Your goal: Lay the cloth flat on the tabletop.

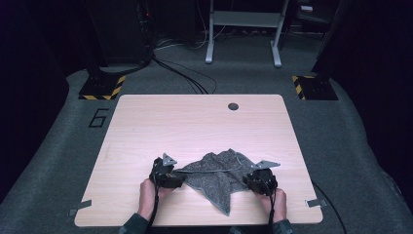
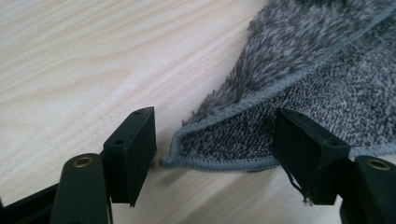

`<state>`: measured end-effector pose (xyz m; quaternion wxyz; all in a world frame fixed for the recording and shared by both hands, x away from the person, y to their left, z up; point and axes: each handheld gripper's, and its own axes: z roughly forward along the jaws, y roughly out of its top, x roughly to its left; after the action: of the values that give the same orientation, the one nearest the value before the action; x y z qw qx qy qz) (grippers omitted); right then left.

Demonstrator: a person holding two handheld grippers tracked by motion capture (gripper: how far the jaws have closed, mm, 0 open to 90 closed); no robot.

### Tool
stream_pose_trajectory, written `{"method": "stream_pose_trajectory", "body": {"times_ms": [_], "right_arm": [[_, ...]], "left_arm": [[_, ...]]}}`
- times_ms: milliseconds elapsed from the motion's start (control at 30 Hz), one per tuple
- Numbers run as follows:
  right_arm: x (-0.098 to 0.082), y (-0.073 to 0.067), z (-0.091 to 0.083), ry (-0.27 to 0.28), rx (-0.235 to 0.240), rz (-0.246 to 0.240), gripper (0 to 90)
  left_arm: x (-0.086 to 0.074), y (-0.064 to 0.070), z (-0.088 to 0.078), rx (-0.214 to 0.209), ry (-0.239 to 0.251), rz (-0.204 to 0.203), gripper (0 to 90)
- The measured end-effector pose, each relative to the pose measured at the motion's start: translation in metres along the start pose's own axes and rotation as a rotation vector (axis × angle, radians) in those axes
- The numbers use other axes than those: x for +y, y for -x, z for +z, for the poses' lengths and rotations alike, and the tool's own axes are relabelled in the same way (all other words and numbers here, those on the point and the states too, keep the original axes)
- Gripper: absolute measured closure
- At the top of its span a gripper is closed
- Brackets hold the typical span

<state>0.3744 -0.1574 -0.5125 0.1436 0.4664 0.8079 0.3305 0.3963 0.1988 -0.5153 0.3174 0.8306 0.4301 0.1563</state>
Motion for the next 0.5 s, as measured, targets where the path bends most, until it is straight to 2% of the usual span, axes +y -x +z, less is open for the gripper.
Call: {"method": "stream_pose_trajectory", "body": {"times_ms": [67, 100, 133, 200, 233, 333, 367, 400, 500], "right_arm": [[-0.005, -0.002, -0.004, 0.007, 0.013, -0.007, 73.9], [-0.006, -0.004, -0.005, 0.004, 0.014, 0.009, 73.8], [-0.007, -0.003, -0.006, -0.002, 0.021, -0.014, 73.6], [-0.005, -0.003, -0.008, -0.021, 0.034, -0.003, 70.2], [-0.004, -0.002, -0.011, -0.001, 0.033, -0.01, 69.8], [0.008, 0.003, -0.02, 0.066, 0.037, 0.002, 67.2], [0.016, 0.004, -0.022, 0.069, 0.036, -0.002, 64.9], [0.022, 0.005, -0.022, 0.074, 0.034, -0.012, 63.0], [0.037, 0.007, -0.016, 0.067, 0.037, -0.015, 61.1]], "left_arm": [[0.001, -0.001, 0.0, 0.001, -0.003, 0.004, 30.3], [0.001, -0.001, 0.002, 0.007, 0.013, -0.006, 30.4], [0.001, -0.002, 0.002, 0.006, 0.013, -0.005, 30.4], [0.001, -0.005, 0.0, 0.001, 0.01, -0.016, 30.3], [0.002, -0.008, -0.001, -0.006, 0.009, -0.009, 30.2], [0.002, -0.013, -0.005, -0.011, 0.028, -0.038, 30.2], [0.002, -0.013, -0.005, -0.01, 0.038, -0.052, 30.2], [0.002, -0.015, -0.006, -0.009, 0.028, -0.041, 30.3], [0.002, -0.016, -0.005, -0.011, 0.027, -0.047, 31.3]]}}
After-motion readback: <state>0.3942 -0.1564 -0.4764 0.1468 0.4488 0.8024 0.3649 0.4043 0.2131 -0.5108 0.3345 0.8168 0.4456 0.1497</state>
